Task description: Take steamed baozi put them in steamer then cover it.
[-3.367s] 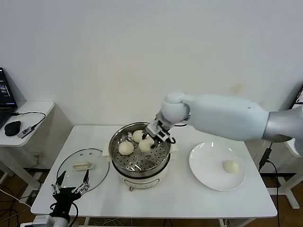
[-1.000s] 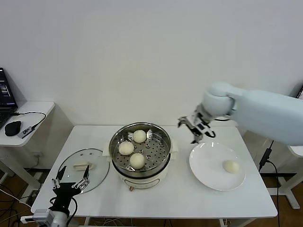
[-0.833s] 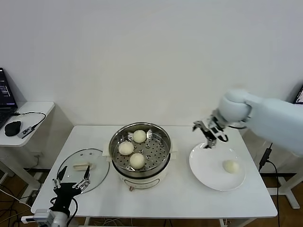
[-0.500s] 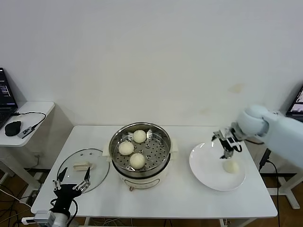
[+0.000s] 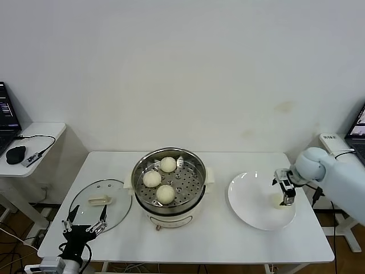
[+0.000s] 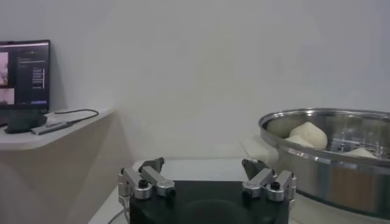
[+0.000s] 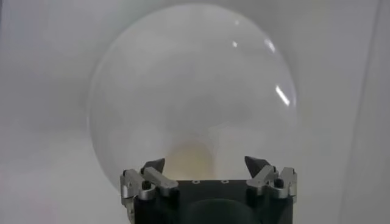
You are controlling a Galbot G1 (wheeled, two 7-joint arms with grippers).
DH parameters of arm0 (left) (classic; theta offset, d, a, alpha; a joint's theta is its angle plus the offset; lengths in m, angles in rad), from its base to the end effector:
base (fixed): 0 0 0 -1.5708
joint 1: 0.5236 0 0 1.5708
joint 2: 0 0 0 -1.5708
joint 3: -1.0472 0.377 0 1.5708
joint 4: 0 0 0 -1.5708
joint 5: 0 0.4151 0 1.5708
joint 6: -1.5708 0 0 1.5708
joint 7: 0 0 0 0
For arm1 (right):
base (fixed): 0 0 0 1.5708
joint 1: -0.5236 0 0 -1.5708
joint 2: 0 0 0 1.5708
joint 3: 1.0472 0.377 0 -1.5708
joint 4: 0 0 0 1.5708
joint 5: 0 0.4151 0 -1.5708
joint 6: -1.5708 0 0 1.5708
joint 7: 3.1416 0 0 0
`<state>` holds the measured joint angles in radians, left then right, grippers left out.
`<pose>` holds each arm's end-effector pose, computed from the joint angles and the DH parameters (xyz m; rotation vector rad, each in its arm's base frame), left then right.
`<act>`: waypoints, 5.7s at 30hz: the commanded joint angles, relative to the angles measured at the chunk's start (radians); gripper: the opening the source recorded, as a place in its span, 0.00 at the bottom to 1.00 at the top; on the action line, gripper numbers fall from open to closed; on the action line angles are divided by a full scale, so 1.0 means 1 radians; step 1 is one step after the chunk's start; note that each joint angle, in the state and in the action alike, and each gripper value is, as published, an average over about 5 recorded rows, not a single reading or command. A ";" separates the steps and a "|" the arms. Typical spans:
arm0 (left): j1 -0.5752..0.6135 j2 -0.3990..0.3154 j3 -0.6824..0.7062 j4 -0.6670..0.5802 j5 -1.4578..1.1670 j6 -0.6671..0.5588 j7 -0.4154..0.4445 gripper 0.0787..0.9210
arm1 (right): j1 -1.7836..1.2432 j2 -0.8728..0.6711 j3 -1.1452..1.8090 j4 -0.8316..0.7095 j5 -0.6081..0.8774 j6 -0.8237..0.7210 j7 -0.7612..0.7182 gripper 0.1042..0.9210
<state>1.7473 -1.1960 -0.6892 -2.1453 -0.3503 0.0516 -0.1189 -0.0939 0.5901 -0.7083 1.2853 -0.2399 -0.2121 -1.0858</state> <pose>0.1856 0.1089 -0.3131 0.0702 -2.9846 -0.0889 0.5552 -0.2014 -0.2319 1.1388 -1.3166 1.4321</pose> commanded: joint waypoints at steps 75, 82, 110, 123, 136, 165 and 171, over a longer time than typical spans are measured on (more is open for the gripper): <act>-0.035 -0.009 0.000 -0.019 -0.008 0.022 -0.003 0.88 | 0.700 0.530 -0.530 0.153 0.785 -0.450 0.223 0.57; -0.031 -0.014 -0.010 -0.014 -0.006 0.018 -0.003 0.88 | 0.620 0.626 -0.522 0.089 0.786 -0.502 0.282 0.57; -0.041 -0.008 -0.027 0.000 -0.007 0.018 -0.003 0.88 | 0.487 0.647 -0.503 -0.006 0.609 -0.515 0.270 0.58; -0.042 -0.009 -0.025 -0.002 -0.007 0.018 -0.001 0.88 | 0.593 0.502 -0.468 0.172 0.743 -0.515 0.348 0.87; -0.048 -0.013 -0.022 0.014 -0.004 0.014 -0.002 0.88 | 0.074 0.233 -0.030 0.427 0.792 -0.233 1.028 0.88; -0.082 0.084 -0.012 0.204 0.821 -0.017 -0.011 0.88 | -1.433 0.807 1.540 0.611 0.321 0.358 0.894 0.88; -0.121 0.176 -0.032 0.347 1.240 -0.086 -0.018 0.88 | -1.484 0.832 1.592 0.634 0.304 0.374 0.913 0.88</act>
<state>1.6575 -1.1410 -0.7005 -1.9585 0.2432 0.0059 -0.1357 -1.3242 1.2832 0.5823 1.8552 0.1306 0.0795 -0.1768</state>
